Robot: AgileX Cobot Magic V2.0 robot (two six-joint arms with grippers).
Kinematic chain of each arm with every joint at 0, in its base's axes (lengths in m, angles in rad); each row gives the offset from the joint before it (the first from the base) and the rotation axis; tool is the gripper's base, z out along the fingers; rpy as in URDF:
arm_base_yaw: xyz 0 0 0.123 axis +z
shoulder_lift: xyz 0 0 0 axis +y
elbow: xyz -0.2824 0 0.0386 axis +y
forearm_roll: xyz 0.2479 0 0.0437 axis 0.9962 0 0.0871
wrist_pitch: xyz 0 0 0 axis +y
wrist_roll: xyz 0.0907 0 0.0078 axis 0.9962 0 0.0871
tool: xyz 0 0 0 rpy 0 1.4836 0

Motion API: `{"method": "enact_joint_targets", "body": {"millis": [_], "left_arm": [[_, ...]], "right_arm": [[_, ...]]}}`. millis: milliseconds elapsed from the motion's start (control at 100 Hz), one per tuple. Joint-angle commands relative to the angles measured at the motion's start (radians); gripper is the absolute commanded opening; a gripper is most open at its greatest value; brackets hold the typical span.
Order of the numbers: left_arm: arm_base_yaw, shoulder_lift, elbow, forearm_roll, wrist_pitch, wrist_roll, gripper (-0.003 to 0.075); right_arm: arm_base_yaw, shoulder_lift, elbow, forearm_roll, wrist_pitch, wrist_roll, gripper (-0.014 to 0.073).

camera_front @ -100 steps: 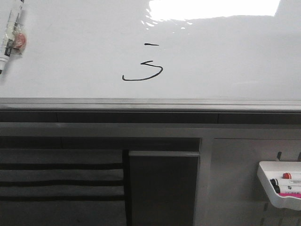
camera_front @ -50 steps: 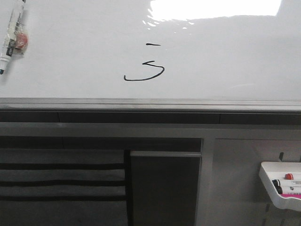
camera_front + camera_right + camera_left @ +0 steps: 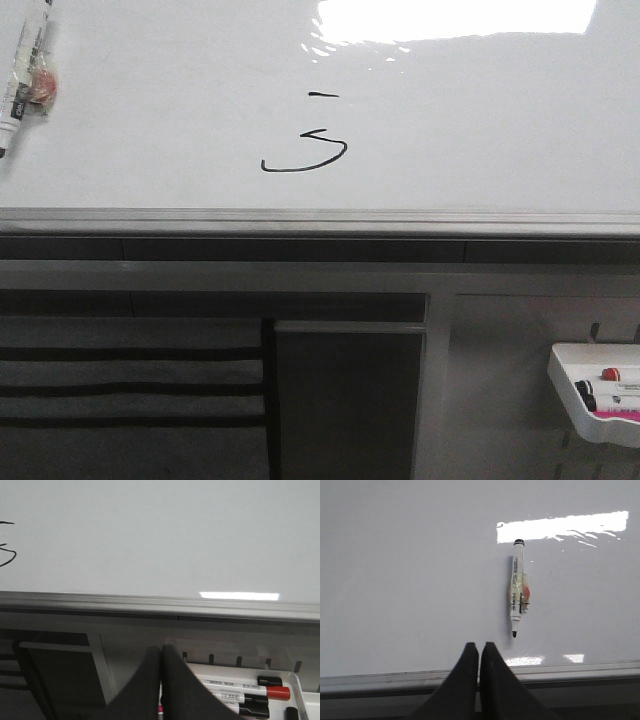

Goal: Write number 3 on whiteboard

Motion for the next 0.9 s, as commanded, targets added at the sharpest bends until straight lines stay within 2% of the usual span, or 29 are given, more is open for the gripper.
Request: {"method": "enact_joint_targets", "body": {"millis": [0,380,430,510,560,800,890], "left_arm": [[0.001,-0.026,0.005,-0.002,-0.082,-0.011,-0.002],[0.001,-0.026,0.005,-0.002,-0.082,-0.011,-0.002],[0.001,-0.026,0.005,-0.002,-0.082,-0.011,-0.002],[0.001,-0.026,0.005,-0.002,-0.082,-0.011,-0.002],[0.001,-0.026,0.005,-0.002,-0.082,-0.011,-0.002],[0.001,-0.026,0.005,-0.002,-0.082,-0.011,-0.002],[0.001,-0.026,0.005,-0.002,-0.082,-0.011,-0.002]], "right_arm": [[-0.027,-0.025,0.032,0.023,-0.152,-0.003,-0.0062],[-0.038,-0.025,0.034,0.012,-0.174,0.007,-0.0062],[-0.038,-0.025,0.034,-0.094,-0.183,0.118,-0.0062],[-0.038,-0.027,0.034,-0.394,-0.222,0.459,-0.0062],[-0.038,-0.027,0.034,-0.451,-0.246,0.548,-0.0062],[0.077,-0.027,0.034,-0.488,-0.242,0.549,-0.0062],[0.084,-0.027,0.034,-0.486,-0.253,0.549,-0.0062]]}}
